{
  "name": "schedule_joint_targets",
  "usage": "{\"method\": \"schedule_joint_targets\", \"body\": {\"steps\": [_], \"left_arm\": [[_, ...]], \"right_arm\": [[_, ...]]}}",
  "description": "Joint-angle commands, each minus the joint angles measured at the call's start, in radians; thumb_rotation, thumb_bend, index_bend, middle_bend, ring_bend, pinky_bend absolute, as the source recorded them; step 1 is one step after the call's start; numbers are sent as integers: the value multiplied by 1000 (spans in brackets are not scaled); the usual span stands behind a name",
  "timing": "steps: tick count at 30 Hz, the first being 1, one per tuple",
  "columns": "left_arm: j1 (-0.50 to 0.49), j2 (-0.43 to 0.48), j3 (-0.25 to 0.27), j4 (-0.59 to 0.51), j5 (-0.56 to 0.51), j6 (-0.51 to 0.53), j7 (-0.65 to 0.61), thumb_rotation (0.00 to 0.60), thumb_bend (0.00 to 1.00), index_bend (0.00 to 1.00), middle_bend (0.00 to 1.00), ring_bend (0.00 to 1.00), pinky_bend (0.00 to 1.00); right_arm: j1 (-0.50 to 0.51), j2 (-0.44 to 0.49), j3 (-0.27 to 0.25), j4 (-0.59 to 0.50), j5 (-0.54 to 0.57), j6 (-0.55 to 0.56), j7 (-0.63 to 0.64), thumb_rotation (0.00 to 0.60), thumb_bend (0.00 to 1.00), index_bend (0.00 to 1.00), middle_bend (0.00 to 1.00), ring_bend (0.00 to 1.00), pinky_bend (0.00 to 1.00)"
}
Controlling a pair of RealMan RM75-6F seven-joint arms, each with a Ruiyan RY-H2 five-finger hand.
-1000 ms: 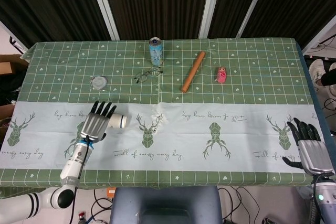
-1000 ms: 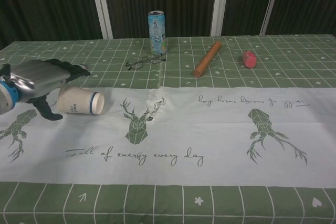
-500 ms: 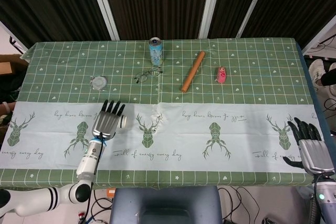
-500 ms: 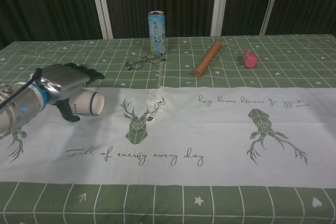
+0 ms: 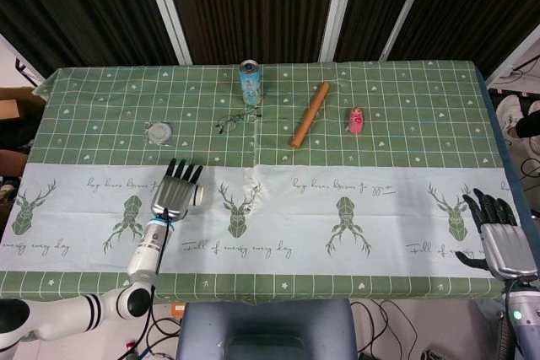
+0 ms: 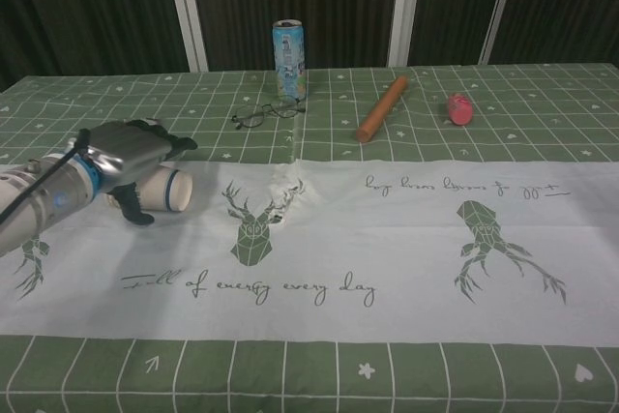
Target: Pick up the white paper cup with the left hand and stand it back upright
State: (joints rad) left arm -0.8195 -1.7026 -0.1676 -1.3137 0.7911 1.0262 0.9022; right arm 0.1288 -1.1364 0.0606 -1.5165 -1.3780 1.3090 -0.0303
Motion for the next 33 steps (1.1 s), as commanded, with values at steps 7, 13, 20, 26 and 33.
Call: {"method": "schedule_joint_targets", "body": {"steps": [7,13,20,26,33], "left_arm": [[-10,-8,8,24,13,-9,-25,600,198,163,161,26,13],[-16,-20,11,49,25,-9,-37,600,204,278,230,62,31],[-15,-27,16,65,43,-1,-50,600,215,352,313,116,70],[-7,-32,10,73,82,30,-91,600,224,410,393,174,121],[13,-24,-5,65,149,55,-190,599,233,435,421,194,139]], "right_arm": [[1,2,1,-1,4,-4,-1,600,4,0,1,0,2],[2,2,1,-1,8,-6,-1,600,4,0,1,0,2],[2,5,0,-4,8,-10,-3,600,4,0,0,0,2],[3,4,-1,-6,11,-14,-7,600,4,0,0,0,2],[5,4,-1,-6,14,-18,-9,600,5,0,1,0,2]]}}
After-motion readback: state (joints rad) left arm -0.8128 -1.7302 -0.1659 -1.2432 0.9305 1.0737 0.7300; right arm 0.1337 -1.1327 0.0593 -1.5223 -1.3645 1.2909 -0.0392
